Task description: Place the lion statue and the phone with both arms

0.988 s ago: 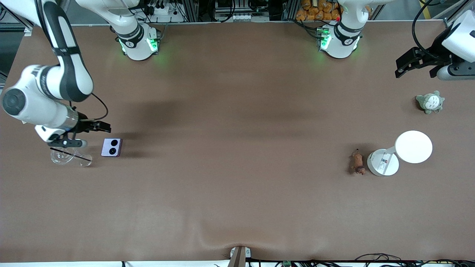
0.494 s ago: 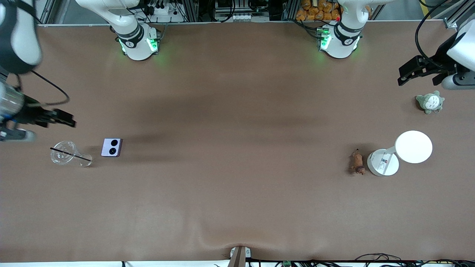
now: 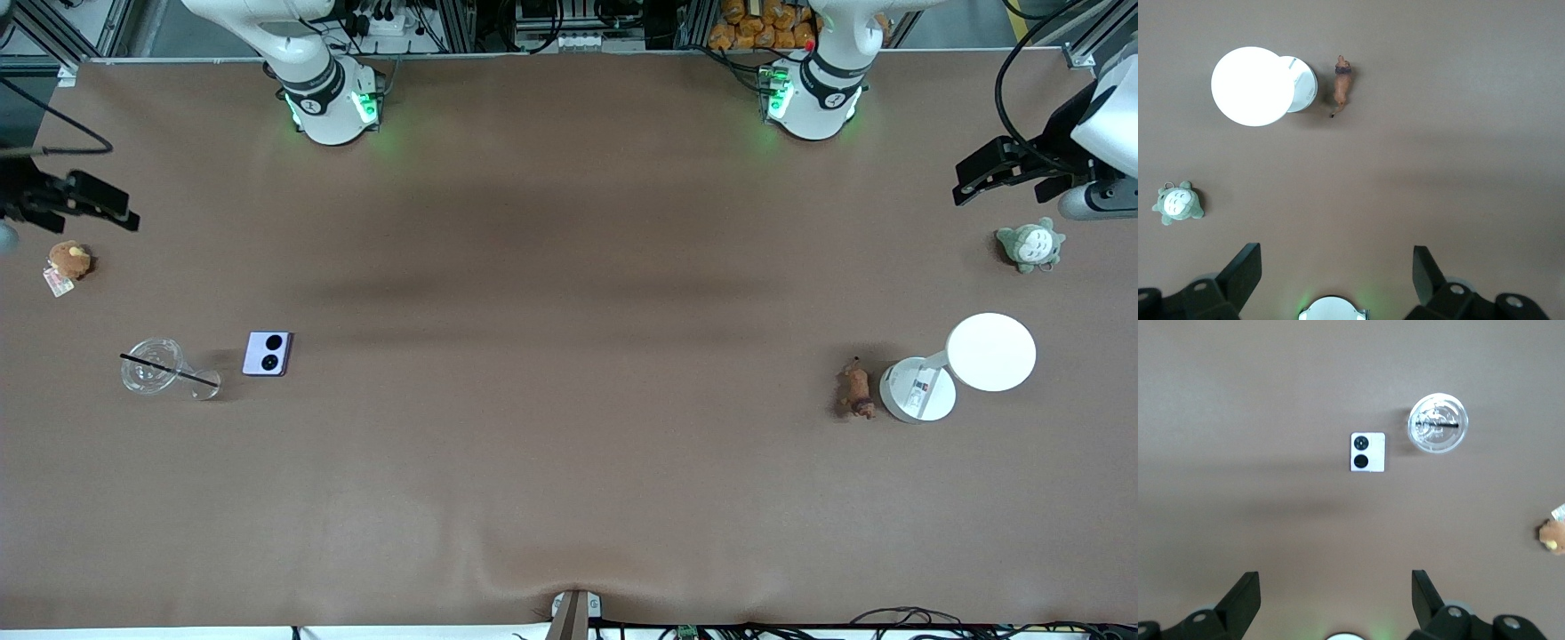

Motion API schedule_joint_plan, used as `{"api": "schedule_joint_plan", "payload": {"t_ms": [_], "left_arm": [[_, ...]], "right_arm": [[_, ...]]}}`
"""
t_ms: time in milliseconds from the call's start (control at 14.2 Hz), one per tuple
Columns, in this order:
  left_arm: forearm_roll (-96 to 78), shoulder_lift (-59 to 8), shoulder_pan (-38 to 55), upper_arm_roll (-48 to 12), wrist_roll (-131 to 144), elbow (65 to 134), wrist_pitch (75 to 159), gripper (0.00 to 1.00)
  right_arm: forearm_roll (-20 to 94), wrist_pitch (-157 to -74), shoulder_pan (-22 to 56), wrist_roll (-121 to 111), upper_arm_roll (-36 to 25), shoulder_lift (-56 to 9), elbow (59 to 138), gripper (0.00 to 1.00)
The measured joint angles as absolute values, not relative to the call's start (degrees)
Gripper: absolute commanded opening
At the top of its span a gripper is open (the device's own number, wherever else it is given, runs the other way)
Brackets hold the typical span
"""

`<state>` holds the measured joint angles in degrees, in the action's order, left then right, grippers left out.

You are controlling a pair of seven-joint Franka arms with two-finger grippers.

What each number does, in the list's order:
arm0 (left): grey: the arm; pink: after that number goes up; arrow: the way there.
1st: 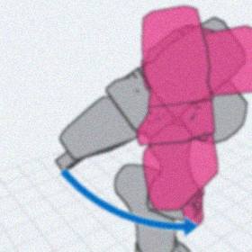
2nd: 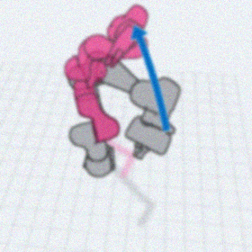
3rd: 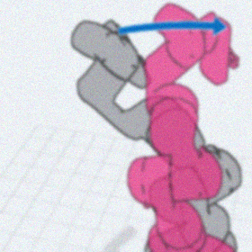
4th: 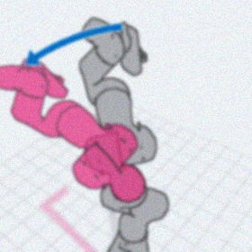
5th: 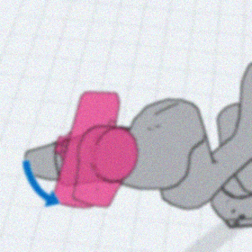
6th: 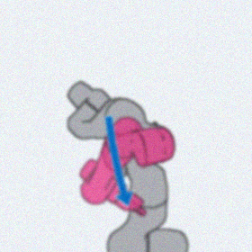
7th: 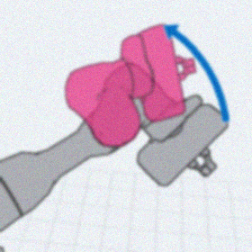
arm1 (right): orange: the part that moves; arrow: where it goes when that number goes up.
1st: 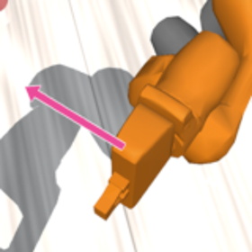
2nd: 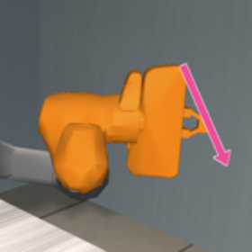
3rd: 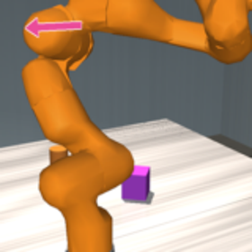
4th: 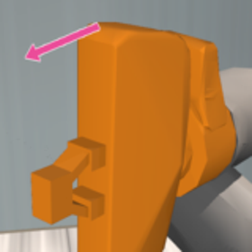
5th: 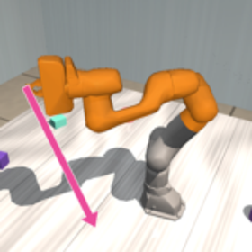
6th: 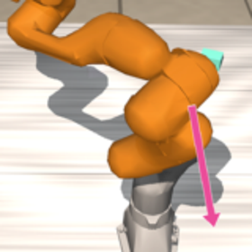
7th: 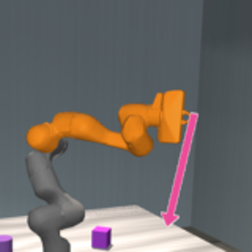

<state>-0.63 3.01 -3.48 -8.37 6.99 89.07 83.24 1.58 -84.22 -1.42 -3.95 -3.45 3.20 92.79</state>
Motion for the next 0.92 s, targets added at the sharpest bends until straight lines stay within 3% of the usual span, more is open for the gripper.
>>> {"api": "schedule_joint_plan", "payload": {"t_ms": [282,917], "left_arm": [[2.92,3.01,-3.42,-8.49,6.99,88.28,83.13,1.0],[2.57,2.45,-3.26,-8.77,6.99,88.12,83.03,1.0]], "right_arm": [[1.57,-79.35,-1.52,0.32,-3.12,4.99,89.58,1.0],[1.57,-79.13,-1.09,0.62,-4.28,5.04,88.75,1.0]]}}
